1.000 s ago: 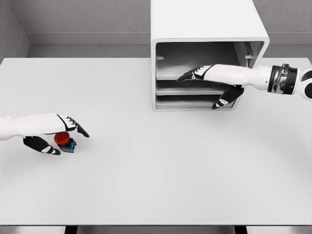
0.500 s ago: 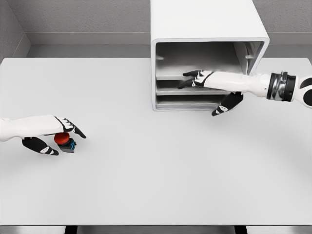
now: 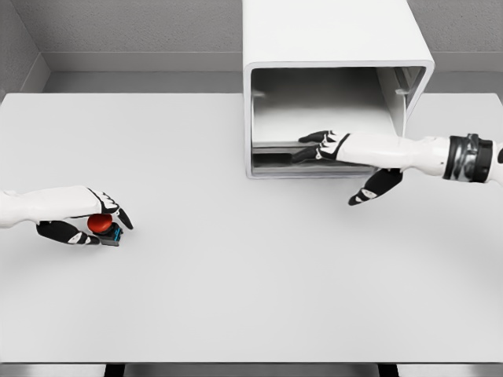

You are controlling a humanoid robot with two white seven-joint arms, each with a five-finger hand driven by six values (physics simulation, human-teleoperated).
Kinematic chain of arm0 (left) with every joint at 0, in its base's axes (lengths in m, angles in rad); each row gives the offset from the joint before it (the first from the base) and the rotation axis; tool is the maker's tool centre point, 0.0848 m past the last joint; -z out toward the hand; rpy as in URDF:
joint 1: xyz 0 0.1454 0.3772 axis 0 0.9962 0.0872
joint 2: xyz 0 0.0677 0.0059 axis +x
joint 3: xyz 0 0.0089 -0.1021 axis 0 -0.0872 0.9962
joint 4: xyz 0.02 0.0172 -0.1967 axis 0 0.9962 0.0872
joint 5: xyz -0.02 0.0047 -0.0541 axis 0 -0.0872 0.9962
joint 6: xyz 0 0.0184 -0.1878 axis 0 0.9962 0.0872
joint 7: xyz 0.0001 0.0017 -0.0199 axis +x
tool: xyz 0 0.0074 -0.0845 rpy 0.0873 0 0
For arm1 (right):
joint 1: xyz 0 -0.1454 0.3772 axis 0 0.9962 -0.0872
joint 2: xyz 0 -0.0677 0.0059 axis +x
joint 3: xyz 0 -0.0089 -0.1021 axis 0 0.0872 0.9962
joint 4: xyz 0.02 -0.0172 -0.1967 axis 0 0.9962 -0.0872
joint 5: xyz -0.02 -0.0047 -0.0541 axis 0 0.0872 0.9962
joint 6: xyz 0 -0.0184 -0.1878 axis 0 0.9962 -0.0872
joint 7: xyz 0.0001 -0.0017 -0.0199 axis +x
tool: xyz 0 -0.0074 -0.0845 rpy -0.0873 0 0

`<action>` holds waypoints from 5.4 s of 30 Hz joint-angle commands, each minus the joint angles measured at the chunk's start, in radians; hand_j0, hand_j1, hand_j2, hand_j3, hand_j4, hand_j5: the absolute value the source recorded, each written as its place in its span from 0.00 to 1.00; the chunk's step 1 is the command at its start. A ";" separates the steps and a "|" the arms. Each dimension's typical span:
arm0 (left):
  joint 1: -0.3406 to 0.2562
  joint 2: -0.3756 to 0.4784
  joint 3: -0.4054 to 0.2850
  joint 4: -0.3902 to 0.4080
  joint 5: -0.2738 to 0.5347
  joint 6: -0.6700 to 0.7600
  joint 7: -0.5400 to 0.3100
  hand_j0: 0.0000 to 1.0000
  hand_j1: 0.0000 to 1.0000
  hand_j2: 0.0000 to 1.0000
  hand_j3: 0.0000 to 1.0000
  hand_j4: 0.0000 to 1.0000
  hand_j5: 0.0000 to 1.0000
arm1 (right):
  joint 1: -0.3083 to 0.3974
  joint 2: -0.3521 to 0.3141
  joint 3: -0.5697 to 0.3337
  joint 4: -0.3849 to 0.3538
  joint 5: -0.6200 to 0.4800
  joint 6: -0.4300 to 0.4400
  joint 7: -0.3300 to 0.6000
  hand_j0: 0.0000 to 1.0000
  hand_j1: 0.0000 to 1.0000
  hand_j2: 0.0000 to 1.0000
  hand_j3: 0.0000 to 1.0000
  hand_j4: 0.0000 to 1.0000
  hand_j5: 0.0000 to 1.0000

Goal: Slide open multi-storey tabletop storage cabinets and put open load switch and slide close multi-storey tabletop storage cabinets

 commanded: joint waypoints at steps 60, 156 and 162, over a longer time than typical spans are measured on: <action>-0.250 -0.158 0.001 -0.021 0.021 0.002 0.002 0.43 0.43 0.43 0.43 0.43 0.43 | 0.097 -0.214 -0.090 -0.209 -0.012 0.001 -0.089 1.00 1.00 1.00 1.00 1.00 1.00; -0.391 -0.222 0.001 -0.173 0.127 0.002 0.005 0.43 0.43 0.43 0.43 0.43 0.43 | 0.151 -0.208 -0.126 -0.209 -0.012 0.001 -0.088 1.00 1.00 1.00 1.00 1.00 1.00; -0.417 -0.227 0.001 -0.173 0.127 0.002 0.005 0.43 0.43 0.43 0.43 0.43 0.43 | 0.151 -0.211 -0.127 -0.209 -0.021 0.001 -0.089 1.00 1.00 1.00 1.00 1.00 1.00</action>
